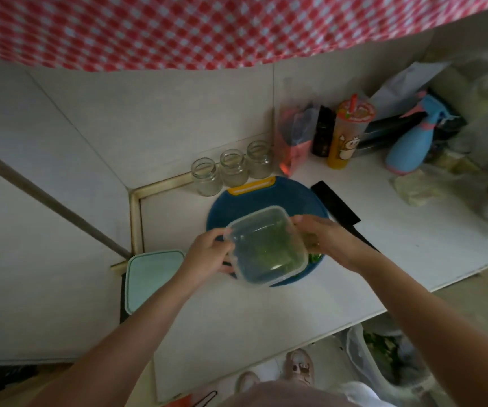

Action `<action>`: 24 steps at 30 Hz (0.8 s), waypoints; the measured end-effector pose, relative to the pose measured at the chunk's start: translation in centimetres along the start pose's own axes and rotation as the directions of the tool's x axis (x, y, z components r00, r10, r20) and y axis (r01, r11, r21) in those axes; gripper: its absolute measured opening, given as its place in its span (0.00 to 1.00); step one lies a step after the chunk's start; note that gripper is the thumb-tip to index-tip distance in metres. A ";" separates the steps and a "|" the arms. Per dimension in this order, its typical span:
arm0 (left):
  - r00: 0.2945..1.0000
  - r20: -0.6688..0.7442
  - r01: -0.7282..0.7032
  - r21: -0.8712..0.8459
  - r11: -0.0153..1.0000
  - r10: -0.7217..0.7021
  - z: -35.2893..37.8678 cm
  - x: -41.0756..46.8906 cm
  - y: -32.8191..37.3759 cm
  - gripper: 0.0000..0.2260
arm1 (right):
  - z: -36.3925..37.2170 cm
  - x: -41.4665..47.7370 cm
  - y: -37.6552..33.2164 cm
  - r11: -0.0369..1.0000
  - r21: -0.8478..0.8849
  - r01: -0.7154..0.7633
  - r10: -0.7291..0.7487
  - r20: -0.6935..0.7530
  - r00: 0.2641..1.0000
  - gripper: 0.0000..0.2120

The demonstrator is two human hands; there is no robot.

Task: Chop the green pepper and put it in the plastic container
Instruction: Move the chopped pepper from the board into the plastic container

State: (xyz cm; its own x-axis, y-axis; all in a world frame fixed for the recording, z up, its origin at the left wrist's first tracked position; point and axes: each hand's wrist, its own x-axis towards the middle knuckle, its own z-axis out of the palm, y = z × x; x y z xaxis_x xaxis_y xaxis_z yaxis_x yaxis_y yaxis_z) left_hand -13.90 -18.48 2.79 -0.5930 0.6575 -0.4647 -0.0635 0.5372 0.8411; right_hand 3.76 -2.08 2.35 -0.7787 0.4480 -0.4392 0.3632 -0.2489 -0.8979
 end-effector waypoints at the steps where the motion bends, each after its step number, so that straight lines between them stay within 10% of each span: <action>1: 1.000 0.015 -0.022 0.016 1.000 0.022 0.7 0.3 0.4 0.11 | 0.0 0.2 0.2 0.991 -0.133 0.010 -0.023 -0.097 0.995 0.18; 4: 0.995 0.095 -0.043 0.008 0.999 0.042 2.2 1.3 1.7 0.12 | -1.1 1.1 1.2 0.930 -0.353 -0.099 -0.049 -0.386 0.921 0.11; 8: 0.994 -0.031 0.106 0.075 0.991 -0.104 1.6 4.6 1.5 0.23 | -4.0 1.5 2.0 0.986 0.144 -0.088 0.153 -0.538 0.829 0.07; 10: 0.976 -0.153 0.177 0.140 0.974 -0.155 0.6 6.2 0.2 0.24 | -5.2 1.7 2.2 0.984 0.107 -0.142 0.178 -0.579 0.795 0.05; 24: 0.877 -0.106 0.389 -0.418 0.821 -0.470 -0.2 9.5 -2.9 0.19 | -7.8 5.2 3.2 0.934 -0.070 -0.349 0.262 -0.527 0.808 0.15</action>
State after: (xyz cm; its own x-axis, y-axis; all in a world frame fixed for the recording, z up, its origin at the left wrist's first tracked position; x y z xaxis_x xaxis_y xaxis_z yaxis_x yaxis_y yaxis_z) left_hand -19.57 -13.91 -4.03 -0.5748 0.2684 -0.7730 -0.6185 0.4760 0.6252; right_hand 4.84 6.14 -3.01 -0.2644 0.7494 -0.6070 0.6474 -0.3286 -0.6877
